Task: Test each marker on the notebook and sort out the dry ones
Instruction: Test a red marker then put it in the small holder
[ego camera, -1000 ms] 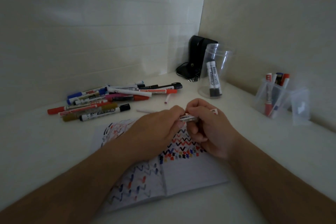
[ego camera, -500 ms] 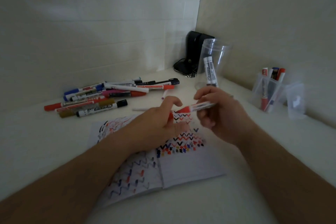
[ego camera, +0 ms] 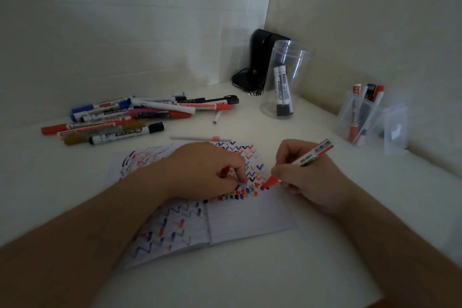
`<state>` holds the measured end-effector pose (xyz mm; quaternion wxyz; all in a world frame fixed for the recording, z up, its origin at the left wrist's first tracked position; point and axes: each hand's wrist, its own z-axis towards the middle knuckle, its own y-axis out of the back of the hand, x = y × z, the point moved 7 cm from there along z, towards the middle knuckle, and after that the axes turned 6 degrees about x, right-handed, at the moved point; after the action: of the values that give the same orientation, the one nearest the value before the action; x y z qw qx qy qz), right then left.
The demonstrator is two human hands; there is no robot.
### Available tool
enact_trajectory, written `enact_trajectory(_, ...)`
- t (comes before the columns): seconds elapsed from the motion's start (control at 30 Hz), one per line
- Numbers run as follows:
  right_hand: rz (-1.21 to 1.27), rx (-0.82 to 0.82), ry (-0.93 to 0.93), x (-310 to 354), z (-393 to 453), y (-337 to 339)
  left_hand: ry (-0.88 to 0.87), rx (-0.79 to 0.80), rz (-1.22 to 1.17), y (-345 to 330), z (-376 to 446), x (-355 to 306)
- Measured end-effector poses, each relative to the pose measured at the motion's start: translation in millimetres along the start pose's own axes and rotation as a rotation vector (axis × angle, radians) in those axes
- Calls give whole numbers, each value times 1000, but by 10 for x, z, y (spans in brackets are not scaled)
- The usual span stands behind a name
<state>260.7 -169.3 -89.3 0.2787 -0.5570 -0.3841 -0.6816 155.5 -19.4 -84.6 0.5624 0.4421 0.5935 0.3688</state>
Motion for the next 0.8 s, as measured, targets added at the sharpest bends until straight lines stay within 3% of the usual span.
enact_trajectory(0.53, -260, -38, -55, 22, -16, -35, 2, -35, 13, -1, -10, 9)
enact_trajectory(0.8, -235, -46, -66, 11, -22, -10, 5, -30, 17, -20, 10, 28)
